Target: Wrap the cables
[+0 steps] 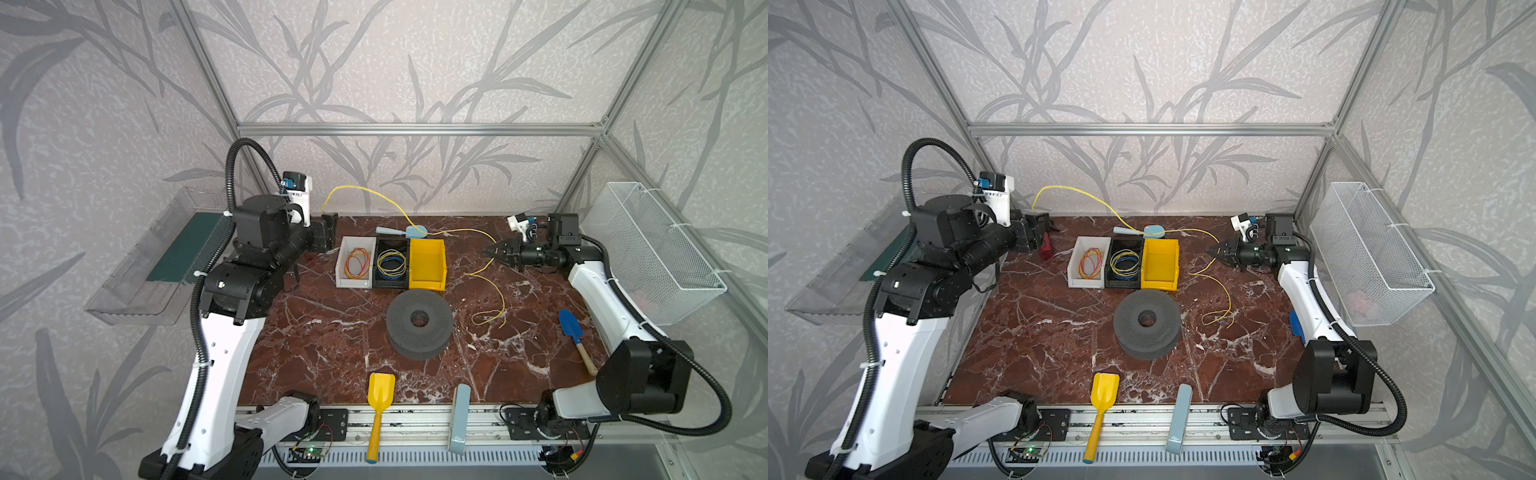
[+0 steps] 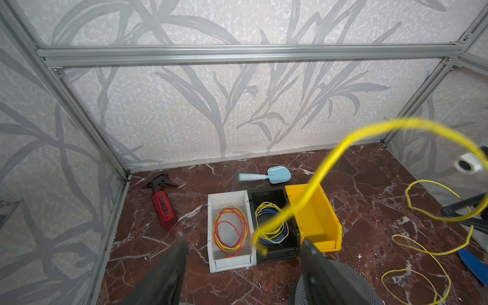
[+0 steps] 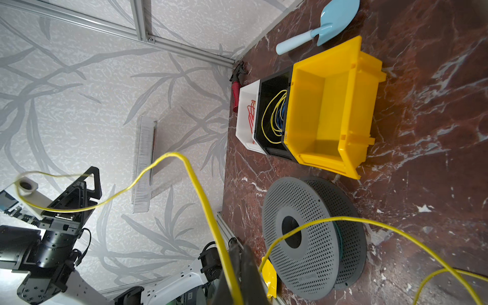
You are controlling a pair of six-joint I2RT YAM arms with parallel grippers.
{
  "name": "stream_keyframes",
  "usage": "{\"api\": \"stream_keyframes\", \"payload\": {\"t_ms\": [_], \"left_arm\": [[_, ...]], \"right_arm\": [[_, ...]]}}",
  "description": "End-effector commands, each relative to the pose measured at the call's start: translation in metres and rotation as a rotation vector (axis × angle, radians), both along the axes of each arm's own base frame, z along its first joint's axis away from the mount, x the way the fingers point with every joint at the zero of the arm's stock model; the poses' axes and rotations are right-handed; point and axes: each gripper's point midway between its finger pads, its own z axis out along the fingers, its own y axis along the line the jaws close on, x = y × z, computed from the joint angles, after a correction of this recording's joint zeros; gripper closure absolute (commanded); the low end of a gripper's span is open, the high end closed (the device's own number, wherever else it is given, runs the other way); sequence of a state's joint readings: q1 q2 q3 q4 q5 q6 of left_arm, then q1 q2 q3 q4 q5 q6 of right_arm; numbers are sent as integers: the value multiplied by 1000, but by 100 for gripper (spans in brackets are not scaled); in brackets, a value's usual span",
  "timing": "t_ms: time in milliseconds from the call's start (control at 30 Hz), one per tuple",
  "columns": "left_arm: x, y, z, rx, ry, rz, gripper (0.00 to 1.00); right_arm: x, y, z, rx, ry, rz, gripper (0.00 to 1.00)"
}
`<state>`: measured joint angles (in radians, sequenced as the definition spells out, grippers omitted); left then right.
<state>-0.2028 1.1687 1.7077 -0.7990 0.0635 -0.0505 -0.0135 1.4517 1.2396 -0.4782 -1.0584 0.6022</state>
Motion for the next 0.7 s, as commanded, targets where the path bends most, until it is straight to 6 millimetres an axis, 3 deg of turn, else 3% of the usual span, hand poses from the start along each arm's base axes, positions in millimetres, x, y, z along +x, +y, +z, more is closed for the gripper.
{"api": "stream_keyframes", "payload": {"t_ms": [0,233,500,667], "left_arm": [[14,-1,14,34,-34,-22,30],[40,-4,21,18,-39,-52,31],[35,-18,26,-22,-30,-131,32],[33,-19,25,-19,-23,-139,43]], "right_arm": [[-17,6,12,30,-26,48,100],[-27,9,9,35,-25,65,100],[-30,10,7,38,-29,71,100],[-32,11,9,41,-38,78,100]]}}
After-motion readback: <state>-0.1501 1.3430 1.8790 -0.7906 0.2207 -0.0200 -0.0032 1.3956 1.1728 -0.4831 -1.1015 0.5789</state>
